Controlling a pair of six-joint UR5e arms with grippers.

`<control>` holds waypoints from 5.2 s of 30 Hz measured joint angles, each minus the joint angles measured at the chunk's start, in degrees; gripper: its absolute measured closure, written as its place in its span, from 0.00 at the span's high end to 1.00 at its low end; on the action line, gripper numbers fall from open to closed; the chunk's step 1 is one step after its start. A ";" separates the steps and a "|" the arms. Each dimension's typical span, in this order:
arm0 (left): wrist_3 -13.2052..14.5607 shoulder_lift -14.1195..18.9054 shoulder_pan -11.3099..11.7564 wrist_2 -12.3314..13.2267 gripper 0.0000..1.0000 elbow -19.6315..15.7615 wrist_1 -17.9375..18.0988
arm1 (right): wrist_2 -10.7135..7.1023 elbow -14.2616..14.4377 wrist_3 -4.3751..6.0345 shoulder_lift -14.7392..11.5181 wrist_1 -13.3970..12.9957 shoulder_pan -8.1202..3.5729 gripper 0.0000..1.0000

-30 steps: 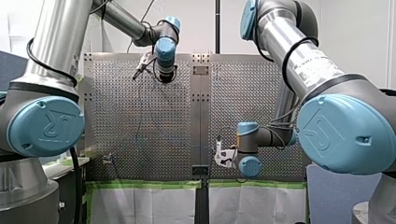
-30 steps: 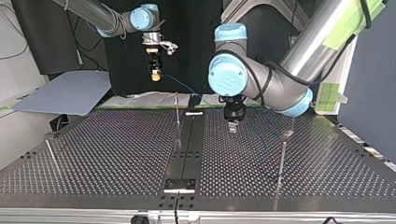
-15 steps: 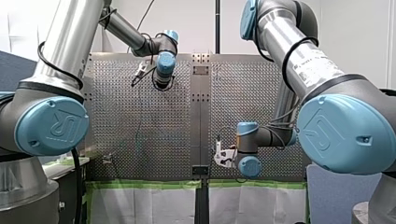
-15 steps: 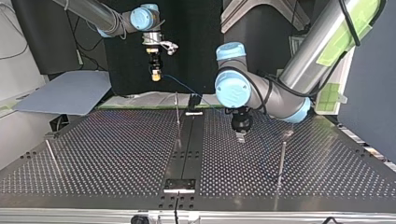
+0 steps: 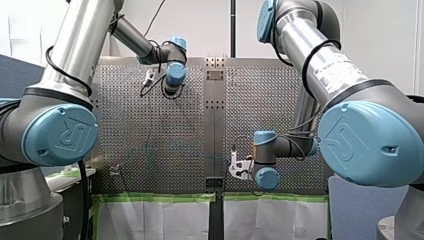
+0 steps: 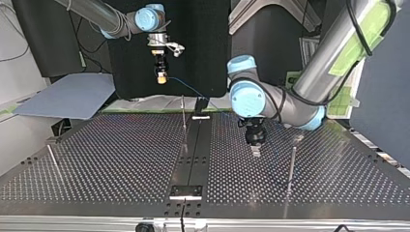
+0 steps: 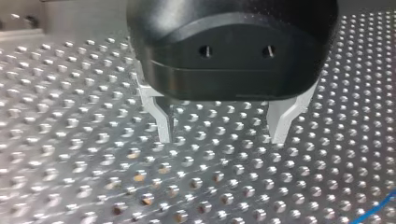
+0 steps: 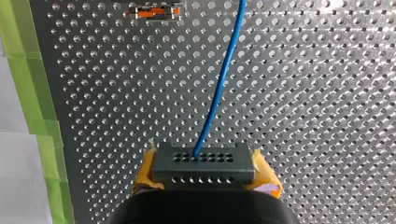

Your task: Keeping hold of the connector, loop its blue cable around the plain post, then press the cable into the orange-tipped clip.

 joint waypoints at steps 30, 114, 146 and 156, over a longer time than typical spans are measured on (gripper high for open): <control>0.64 -6.54 3.29 -4.27 0.98 -1.02 3.65 | 0.03 -0.01 -0.06 0.00 0.10 0.17 0.00; -11.31 -29.28 -4.49 8.15 0.98 0.82 6.97 | -0.01 -0.05 -0.10 0.00 0.28 0.66 0.00; -27.90 -31.99 -9.06 24.74 0.98 -0.69 14.93 | -0.03 -0.06 -0.20 0.00 0.28 0.72 0.00; -32.86 -31.99 -10.41 29.70 0.98 -2.35 18.77 | -0.01 -0.06 -0.32 0.00 0.28 0.72 0.00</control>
